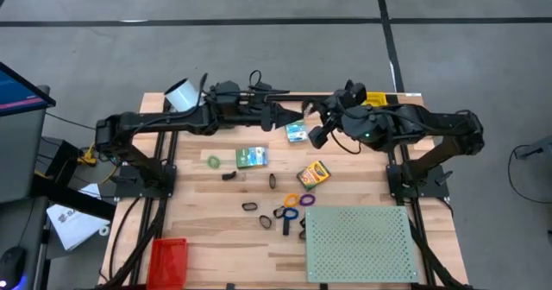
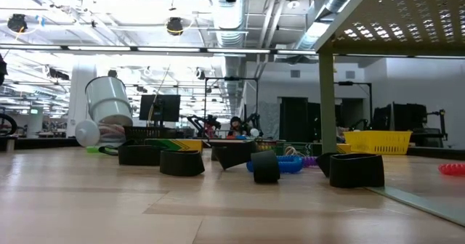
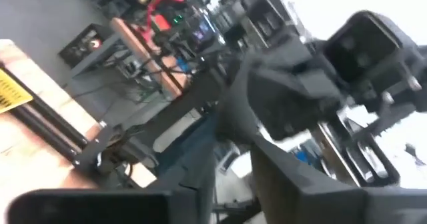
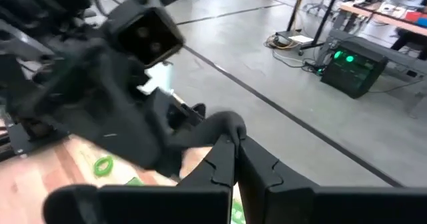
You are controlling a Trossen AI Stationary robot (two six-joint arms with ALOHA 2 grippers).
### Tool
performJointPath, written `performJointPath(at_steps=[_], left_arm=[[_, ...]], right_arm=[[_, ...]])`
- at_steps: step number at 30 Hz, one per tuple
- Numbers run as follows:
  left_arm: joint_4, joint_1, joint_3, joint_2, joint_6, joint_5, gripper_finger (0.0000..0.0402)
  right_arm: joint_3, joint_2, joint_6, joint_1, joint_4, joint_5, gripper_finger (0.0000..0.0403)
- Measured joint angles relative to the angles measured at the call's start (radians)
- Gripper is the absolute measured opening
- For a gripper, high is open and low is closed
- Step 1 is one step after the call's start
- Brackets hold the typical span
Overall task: Pick & Place Office Desk Supplies
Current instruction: Put the black rubber band into the yellow bin
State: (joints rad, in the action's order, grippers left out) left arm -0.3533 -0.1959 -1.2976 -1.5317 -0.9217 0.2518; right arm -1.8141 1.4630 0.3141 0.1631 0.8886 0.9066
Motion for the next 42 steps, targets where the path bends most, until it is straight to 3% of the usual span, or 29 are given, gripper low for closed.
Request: performJointPath(at_steps=[6, 9, 13, 17, 21, 26, 35, 42], left_arm=[[0.062, 0.001, 0.001, 0.048, 0.067, 0.062, 0.0173], [0.157, 0.006, 0.005, 0.097, 0.148, 0.07, 0.0194], [0.328, 0.013, 0.005, 0.179, 0.239, 0.057, 0.0206], [0.474, 0.014, 0.005, 0.255, 0.275, -0.008, 0.0208], [0.545, 0.016, 0.005, 0.313, 0.29, -0.065, 0.0207], [0.588, 0.044, 0.005, 0.353, 0.288, -0.108, 0.0199], [0.617, 0.166, 0.005, 0.363, 0.29, -0.217, 0.0191], [0.618, 0.256, 0.005, 0.358, 0.29, -0.309, 0.0192]], right_arm=[[0.0, -0.039, 0.014, -0.002, 0.066, 0.034, 0.0001], [0.0, -0.065, 0.081, -0.012, 0.178, 0.043, 0.0001], [0.0, -0.092, 0.316, -0.058, 0.446, 0.022, 0.0], [0.003, -0.094, 0.559, -0.153, 0.676, -0.07, 0.0], [0.052, -0.095, 0.557, -0.268, 0.644, -0.135, 0.0], [0.149, -0.085, 0.576, -0.507, 0.642, -0.263, 0.0], [0.361, -0.083, 0.315, -0.958, 0.375, -0.541, 0.0], [0.49, 0.009, 0.259, -1.118, 0.358, -0.639, 0.0]])
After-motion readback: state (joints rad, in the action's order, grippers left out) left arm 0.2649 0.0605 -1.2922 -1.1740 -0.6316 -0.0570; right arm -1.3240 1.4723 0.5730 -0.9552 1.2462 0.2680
